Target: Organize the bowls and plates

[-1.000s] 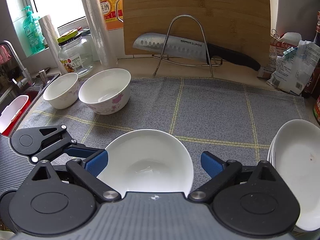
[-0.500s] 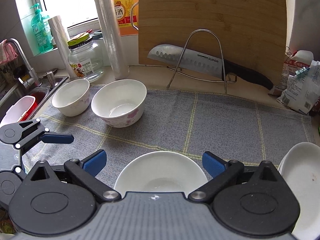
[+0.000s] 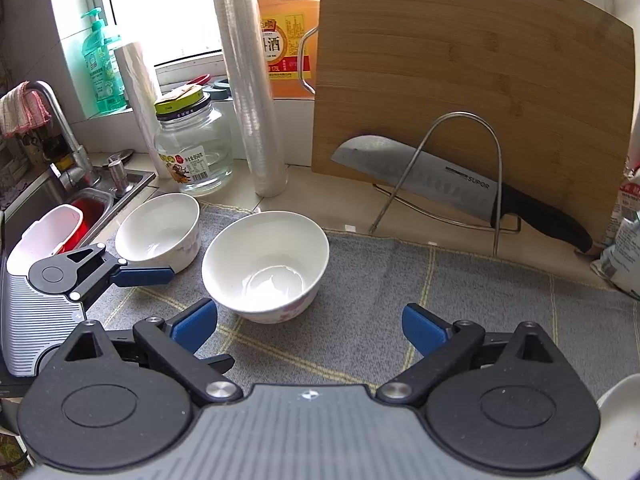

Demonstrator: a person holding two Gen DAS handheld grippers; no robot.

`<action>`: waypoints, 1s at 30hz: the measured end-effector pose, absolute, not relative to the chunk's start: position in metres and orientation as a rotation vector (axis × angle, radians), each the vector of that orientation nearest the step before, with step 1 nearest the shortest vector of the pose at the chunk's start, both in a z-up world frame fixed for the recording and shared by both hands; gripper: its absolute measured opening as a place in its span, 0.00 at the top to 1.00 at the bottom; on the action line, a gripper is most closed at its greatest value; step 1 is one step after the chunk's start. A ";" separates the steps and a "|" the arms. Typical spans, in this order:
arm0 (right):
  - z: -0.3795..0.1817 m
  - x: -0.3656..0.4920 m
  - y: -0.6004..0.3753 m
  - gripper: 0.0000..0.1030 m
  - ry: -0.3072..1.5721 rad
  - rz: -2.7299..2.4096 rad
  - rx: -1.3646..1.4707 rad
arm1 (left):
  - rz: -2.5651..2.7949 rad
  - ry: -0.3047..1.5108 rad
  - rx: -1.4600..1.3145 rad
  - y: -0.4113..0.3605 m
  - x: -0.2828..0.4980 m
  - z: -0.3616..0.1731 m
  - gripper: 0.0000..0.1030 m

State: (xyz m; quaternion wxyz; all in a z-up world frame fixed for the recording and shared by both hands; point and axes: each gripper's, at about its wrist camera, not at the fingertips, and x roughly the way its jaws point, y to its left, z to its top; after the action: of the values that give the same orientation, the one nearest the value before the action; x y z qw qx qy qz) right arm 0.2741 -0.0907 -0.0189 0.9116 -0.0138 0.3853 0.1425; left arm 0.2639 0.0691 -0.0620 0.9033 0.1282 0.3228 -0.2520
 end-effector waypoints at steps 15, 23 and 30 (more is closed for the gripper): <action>-0.034 0.333 -0.071 0.11 0.868 0.402 -0.131 | -0.532 0.687 0.282 0.061 0.288 -0.071 0.09; -0.042 0.361 -0.067 0.16 0.899 0.439 -0.112 | -0.540 0.672 0.276 0.059 0.300 -0.070 0.09; -0.049 0.376 -0.061 0.26 0.927 0.469 -0.115 | -0.568 0.665 0.285 0.058 0.306 -0.070 0.09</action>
State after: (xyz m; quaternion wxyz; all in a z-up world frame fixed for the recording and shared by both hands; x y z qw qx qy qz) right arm 0.3759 -0.0615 -0.0488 0.8665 -0.0547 0.4428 0.2240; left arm 0.3061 0.0580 -0.0700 0.8962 0.1373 0.3208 -0.2741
